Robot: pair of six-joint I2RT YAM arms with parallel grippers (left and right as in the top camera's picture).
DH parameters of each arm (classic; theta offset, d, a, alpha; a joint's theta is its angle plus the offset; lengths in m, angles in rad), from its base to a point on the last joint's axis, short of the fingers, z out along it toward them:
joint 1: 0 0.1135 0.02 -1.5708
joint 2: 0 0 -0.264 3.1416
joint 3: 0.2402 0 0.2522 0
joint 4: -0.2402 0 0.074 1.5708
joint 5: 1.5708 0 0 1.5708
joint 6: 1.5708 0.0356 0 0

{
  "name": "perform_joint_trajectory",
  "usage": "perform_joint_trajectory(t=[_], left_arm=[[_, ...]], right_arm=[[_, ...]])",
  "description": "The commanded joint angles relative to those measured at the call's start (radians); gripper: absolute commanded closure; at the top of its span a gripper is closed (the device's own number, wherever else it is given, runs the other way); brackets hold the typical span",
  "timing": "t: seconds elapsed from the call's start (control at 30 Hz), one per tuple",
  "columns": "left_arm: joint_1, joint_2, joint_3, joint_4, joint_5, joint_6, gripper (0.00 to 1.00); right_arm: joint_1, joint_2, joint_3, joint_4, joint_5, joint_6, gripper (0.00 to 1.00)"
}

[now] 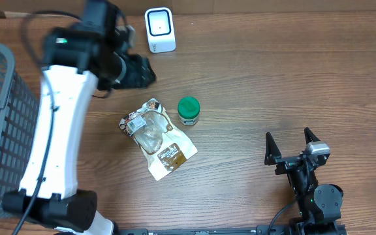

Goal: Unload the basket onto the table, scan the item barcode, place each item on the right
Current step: 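Return the left gripper to the basket and grasp the mint-green wipes pack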

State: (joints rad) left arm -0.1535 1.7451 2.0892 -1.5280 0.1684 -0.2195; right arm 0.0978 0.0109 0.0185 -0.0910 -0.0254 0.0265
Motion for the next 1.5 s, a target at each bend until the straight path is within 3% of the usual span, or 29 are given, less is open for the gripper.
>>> perform_joint_trajectory(t=[0.0, 0.2, 0.5, 0.67, 1.0, 1.3, 1.47], left_arm=[[0.081, -0.013, 0.2, -0.087, -0.103, -0.072, 0.3], [0.353, -0.049, 0.369, -0.161, -0.105, -0.122, 0.22], [0.817, -0.07, 0.349, -0.161, -0.1, -0.161, 0.15], [0.976, -0.066, 0.277, -0.138, -0.093, -0.243, 0.14], [1.037, -0.064, -0.079, 0.095, -0.143, -0.253, 0.15], [1.037, -0.022, -0.391, 0.378, -0.203, -0.073, 0.15], [1.037, 0.055, -0.441, 0.458, -0.206, 0.016, 0.17]], right_arm=[[-0.005, -0.008, -0.01, 0.007, 0.006, -0.001, 0.0], [-0.005, -0.008, -0.01, 0.007, 0.006, -0.001, 0.0], [-0.005, -0.008, -0.01, 0.007, 0.006, -0.001, 0.0], [-0.005, -0.008, -0.01, 0.007, 0.006, -0.001, 0.0], [-0.005, -0.008, -0.01, 0.007, 0.006, -0.001, 0.0], [-0.005, -0.008, -0.01, 0.007, 0.006, -0.001, 0.0], [-0.005, -0.008, -0.01, 0.007, 0.006, -0.001, 0.0]])
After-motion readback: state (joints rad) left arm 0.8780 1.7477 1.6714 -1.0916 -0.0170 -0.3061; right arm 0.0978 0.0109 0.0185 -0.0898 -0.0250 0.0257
